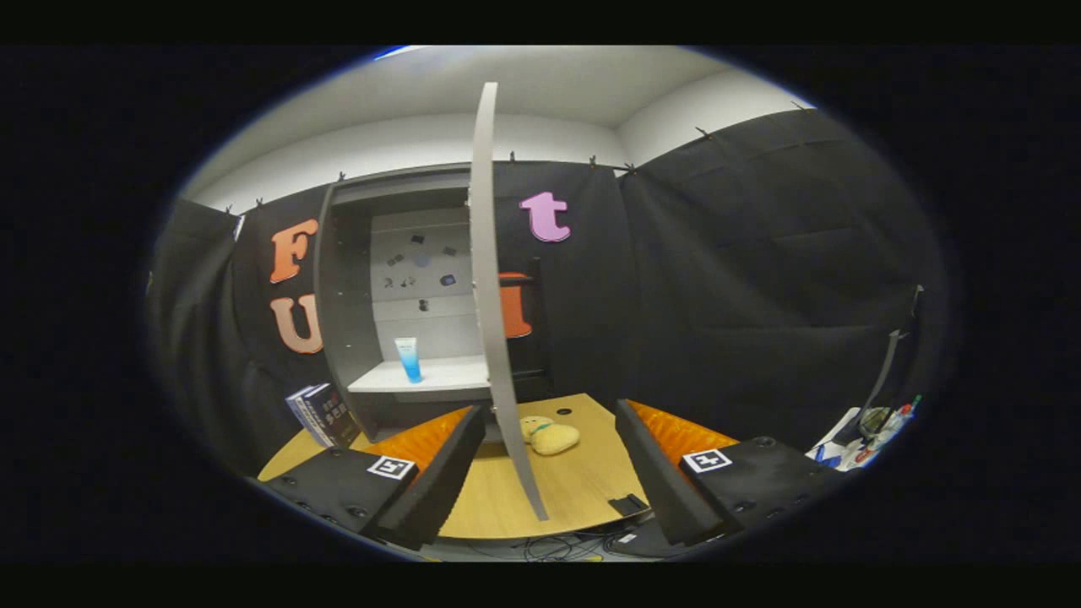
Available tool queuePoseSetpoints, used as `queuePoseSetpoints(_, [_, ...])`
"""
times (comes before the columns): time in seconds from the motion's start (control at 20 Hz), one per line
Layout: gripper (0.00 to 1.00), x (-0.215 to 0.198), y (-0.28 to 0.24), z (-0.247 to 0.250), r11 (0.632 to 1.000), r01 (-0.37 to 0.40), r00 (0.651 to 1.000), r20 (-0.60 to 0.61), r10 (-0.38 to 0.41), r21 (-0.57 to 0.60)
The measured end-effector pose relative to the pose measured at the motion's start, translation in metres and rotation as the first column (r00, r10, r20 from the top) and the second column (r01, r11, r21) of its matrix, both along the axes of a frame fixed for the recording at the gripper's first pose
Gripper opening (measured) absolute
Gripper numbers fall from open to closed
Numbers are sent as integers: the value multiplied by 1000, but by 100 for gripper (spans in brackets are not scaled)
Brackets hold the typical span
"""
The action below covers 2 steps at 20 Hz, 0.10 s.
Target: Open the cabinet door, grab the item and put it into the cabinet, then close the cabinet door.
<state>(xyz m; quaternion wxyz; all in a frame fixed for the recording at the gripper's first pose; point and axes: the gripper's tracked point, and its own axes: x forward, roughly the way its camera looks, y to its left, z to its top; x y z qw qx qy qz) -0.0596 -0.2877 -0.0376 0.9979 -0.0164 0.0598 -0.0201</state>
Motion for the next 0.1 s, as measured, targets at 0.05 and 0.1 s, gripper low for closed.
queuePoseSetpoints(0.05, [99, 6, -9, -4, 1000, 10, 1000, 2, -10, -11])
queuePoseSetpoints(0.1, [99, 12, -20, -8, 999, 28, 1000, -1, -29, -29])
